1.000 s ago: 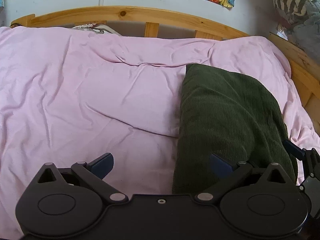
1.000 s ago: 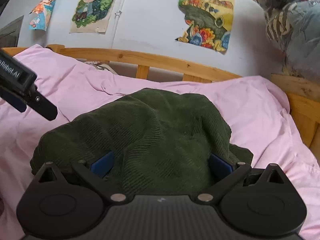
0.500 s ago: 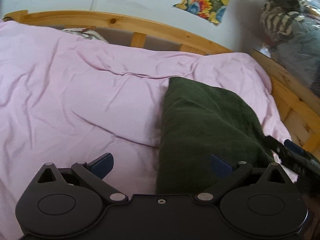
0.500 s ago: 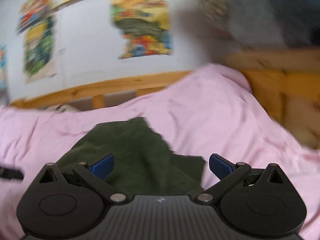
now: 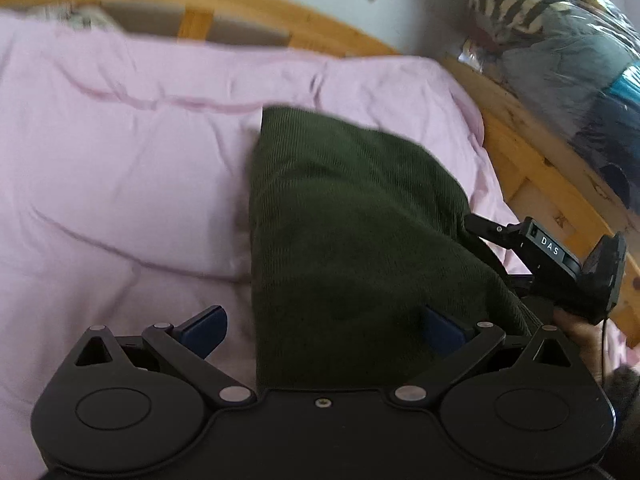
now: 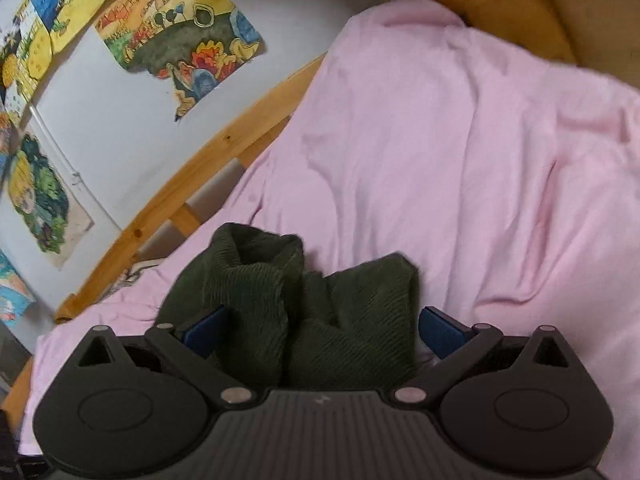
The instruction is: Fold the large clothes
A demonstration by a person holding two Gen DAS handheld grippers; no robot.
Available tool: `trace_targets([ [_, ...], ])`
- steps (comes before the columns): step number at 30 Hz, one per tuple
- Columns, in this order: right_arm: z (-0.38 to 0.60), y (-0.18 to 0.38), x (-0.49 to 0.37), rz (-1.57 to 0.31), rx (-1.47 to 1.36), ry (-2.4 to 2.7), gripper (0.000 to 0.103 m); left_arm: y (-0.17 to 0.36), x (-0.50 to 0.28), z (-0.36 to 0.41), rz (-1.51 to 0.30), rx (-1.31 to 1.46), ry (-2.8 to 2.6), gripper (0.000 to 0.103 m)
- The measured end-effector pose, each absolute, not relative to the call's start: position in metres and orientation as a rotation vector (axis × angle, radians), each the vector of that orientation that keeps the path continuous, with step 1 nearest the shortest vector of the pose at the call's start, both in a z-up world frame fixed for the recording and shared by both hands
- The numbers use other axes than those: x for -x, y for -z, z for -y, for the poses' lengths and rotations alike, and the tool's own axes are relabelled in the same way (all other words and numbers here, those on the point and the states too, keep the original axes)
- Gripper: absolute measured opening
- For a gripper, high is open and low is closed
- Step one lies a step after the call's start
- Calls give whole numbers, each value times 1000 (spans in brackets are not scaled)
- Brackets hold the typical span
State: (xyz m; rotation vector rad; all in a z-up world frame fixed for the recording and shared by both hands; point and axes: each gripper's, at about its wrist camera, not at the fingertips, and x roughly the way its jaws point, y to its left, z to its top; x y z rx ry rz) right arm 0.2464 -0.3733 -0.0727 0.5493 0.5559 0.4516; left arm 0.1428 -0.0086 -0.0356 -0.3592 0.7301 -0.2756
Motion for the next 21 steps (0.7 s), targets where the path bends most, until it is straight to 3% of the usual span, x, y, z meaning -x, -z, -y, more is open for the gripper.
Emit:
trace_targets([
  [21,337,80,-231,-545,-345,-381,102,100,-194,-22,-1010,785,468,103],
])
